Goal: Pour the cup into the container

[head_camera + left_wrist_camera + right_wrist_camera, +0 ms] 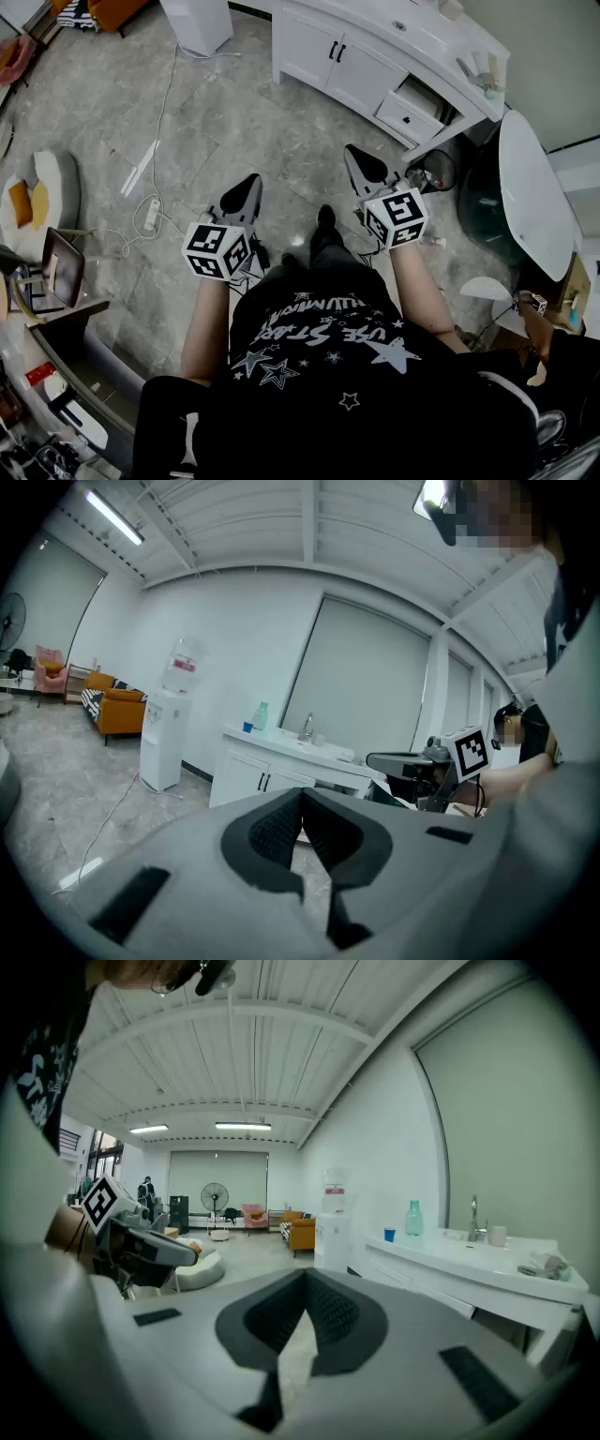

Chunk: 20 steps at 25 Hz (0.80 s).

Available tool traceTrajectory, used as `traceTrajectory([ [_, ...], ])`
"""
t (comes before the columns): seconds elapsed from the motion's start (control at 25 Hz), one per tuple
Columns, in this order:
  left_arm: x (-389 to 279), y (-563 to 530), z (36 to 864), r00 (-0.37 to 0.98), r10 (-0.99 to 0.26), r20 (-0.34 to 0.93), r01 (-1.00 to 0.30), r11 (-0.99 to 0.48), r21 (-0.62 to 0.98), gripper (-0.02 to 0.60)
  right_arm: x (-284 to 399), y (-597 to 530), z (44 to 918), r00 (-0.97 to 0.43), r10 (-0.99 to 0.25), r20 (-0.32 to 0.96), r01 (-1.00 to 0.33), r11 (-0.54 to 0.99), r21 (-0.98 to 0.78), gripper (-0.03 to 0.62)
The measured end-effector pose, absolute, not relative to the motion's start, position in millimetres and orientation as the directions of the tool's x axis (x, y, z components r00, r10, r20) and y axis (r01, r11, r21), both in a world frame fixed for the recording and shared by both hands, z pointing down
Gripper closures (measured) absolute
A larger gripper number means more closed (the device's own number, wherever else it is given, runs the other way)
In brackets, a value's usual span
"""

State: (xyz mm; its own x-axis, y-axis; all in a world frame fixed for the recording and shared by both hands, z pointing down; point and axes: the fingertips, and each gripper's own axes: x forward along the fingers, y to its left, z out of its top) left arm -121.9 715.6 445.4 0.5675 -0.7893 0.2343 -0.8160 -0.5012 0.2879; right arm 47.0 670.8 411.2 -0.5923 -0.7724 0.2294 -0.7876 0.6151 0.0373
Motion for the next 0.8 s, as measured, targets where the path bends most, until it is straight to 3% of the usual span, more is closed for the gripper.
traceTrajectory([
  [0.8,-128.4,692.1,438.0,0.554,-0.8,0.232,-0.827,-0.495,0.267,0.571,46.7,648.1,412.1,-0.582,-0.784,0.216,-0.805,0.593,-0.015,0.588],
])
